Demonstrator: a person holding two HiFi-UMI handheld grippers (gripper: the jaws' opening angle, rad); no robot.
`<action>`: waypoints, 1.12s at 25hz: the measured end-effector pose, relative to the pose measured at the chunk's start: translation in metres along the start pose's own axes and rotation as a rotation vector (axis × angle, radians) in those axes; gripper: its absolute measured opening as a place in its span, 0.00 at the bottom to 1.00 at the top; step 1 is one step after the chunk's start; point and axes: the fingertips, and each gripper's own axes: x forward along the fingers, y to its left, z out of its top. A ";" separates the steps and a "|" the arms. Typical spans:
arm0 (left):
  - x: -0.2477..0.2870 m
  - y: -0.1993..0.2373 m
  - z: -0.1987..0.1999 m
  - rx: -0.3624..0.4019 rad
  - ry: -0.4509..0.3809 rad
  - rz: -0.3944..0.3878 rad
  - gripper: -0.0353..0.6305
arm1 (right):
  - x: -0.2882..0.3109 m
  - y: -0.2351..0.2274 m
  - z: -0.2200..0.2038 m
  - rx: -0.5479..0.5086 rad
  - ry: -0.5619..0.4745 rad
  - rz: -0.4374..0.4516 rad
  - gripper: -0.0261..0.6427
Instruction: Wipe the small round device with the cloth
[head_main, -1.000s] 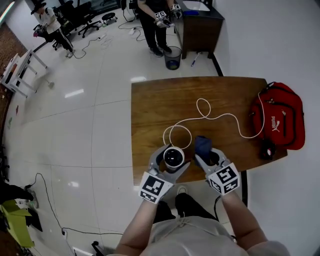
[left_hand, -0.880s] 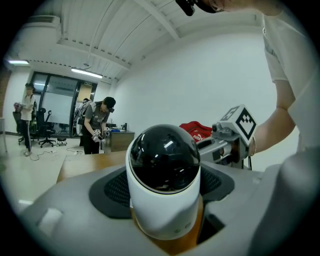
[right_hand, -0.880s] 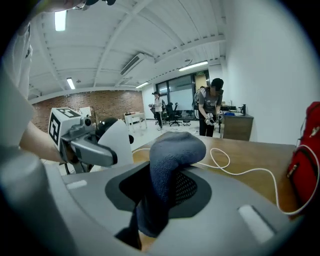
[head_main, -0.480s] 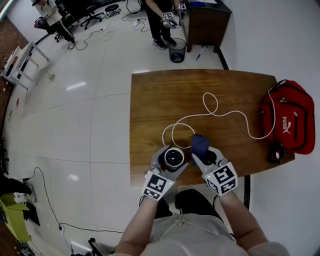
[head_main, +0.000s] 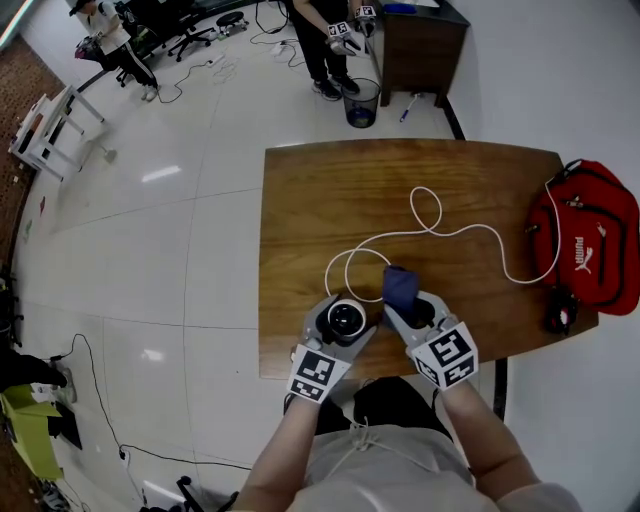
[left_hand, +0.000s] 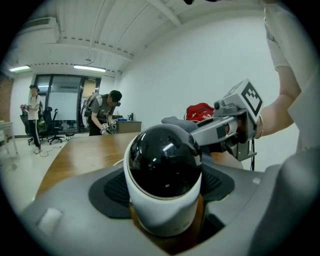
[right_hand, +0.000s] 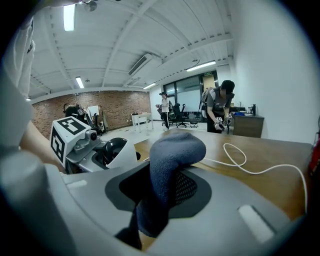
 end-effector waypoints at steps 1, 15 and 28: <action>-0.001 0.003 0.001 -0.001 -0.004 0.018 0.62 | 0.000 -0.001 0.000 0.005 -0.001 0.001 0.20; -0.109 0.014 0.116 -0.052 -0.171 0.261 0.55 | -0.065 0.016 0.054 0.070 -0.062 0.010 0.20; -0.239 -0.048 0.130 -0.044 -0.316 0.263 0.06 | -0.164 0.114 0.050 0.036 -0.130 -0.097 0.20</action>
